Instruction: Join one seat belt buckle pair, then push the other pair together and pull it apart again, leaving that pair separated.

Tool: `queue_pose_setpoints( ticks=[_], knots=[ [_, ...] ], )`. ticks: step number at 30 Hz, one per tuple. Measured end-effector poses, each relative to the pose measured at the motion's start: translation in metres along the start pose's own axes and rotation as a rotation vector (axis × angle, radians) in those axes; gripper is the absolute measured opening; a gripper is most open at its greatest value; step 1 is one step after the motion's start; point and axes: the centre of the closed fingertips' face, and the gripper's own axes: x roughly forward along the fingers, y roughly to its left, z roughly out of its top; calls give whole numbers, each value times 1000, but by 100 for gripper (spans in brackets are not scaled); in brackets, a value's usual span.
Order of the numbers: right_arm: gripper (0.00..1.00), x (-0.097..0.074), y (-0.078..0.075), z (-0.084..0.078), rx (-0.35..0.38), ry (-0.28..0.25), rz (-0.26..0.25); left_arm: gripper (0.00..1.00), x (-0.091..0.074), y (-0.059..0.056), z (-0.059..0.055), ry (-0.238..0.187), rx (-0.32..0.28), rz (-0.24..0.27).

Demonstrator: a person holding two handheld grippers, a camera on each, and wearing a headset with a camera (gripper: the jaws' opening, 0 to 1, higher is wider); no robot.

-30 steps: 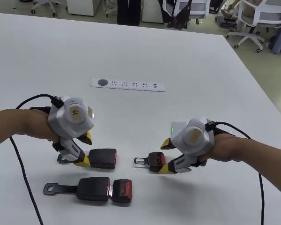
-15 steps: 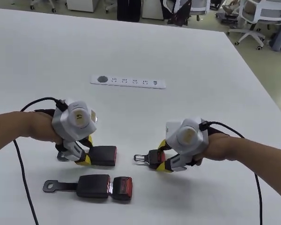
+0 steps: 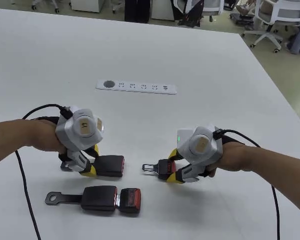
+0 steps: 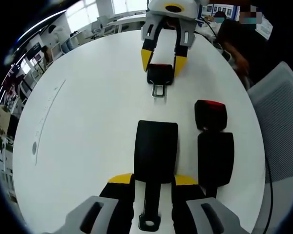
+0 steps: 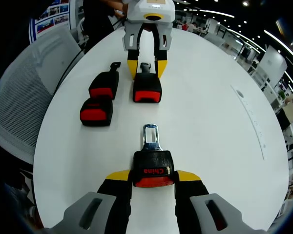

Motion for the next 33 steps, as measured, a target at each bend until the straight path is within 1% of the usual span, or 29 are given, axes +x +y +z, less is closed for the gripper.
queue_pose_setpoints(
  ticks=[2, 6, 10, 14, 18, 22, 24, 26, 28, 33],
  knots=[
    [30, -1, 1, 1, 0, 0, 1, 29, -1, -1, 1, 0, -1, 1],
    [30, 2, 0, 1, 2, -3, 1, 29, 0, -1, 1, -2, 2, 4],
    [30, 0, 3, 7, 10, -8, 5, 29, 0, -1, 1, 0, -2, 4],
    [29, 7, 1, 6, 6, -11, 9, 29, 0, 0, 0, 7, 0, 2],
    [29, 5, 3, 10, 9, -15, 9, 29, 1, -1, 0, 11, 0, 0],
    [29, 8, 3, 12, 4, -17, 10, 29, 1, -3, 1, 12, -5, -1],
    [29, 7, 4, 14, 3, -18, 9, 29, 2, -2, 0, 13, -4, 0],
    [29, 10, 2, 14, 3, -19, 8, 29, 2, -1, -1, 14, -4, 0],
    [29, 9, 4, 19, -1, -22, 9, 29, 2, 0, -1, 16, -4, -1],
    [30, 12, 4, 24, -4, -28, 10, 29, 3, 2, -3, 22, -3, -2]
  ],
)
